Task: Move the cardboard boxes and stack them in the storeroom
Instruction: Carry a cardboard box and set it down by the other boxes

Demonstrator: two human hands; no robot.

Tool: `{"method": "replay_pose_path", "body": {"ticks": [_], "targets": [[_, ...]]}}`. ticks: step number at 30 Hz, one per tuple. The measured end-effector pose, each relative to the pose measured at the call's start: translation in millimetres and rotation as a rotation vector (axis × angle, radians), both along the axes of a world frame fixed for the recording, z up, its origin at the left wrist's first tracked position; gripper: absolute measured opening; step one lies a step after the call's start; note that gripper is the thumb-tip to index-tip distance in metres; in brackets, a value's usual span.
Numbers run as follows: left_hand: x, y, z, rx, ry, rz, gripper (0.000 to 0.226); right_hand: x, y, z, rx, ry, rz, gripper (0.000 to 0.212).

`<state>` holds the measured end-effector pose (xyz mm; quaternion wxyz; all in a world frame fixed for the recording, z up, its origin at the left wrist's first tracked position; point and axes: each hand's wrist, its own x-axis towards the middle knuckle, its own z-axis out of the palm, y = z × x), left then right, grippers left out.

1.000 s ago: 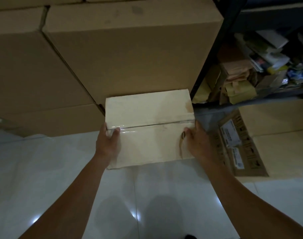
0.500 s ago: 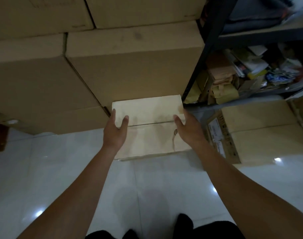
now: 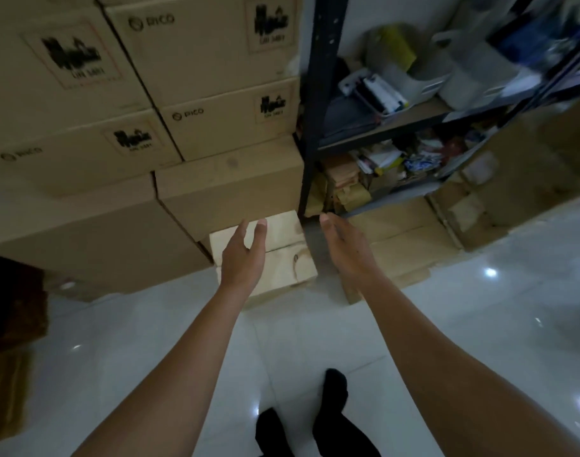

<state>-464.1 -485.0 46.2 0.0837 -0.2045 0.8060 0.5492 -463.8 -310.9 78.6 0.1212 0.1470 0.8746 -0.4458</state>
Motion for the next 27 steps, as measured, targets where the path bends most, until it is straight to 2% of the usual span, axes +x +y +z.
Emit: {"method": "replay_pose_path", "body": {"ticks": [7,14,20,27], "targets": [[4.7,73.3,27.7,-0.007,-0.030,-0.214,0.067,41.2,88.9,26.5,0.028,-0.015,-0.214,0.048],[-13.2,163.6,11.5,-0.028,-0.066,-0.314,0.070,44.3,193.2,5.9,0.088,-0.080,-0.345,0.057],[-53.6,239.7,-61.7,-0.065,-0.151,-0.303,0.071,-2.6,284.2,-61.4,0.112,-0.116,-0.344,0.054],[-109.3,314.4,-194.8,-0.150,-0.319,-0.161,0.074,-77.3,372.1,-202.3,0.185,-0.178,-0.228,0.041]]}}
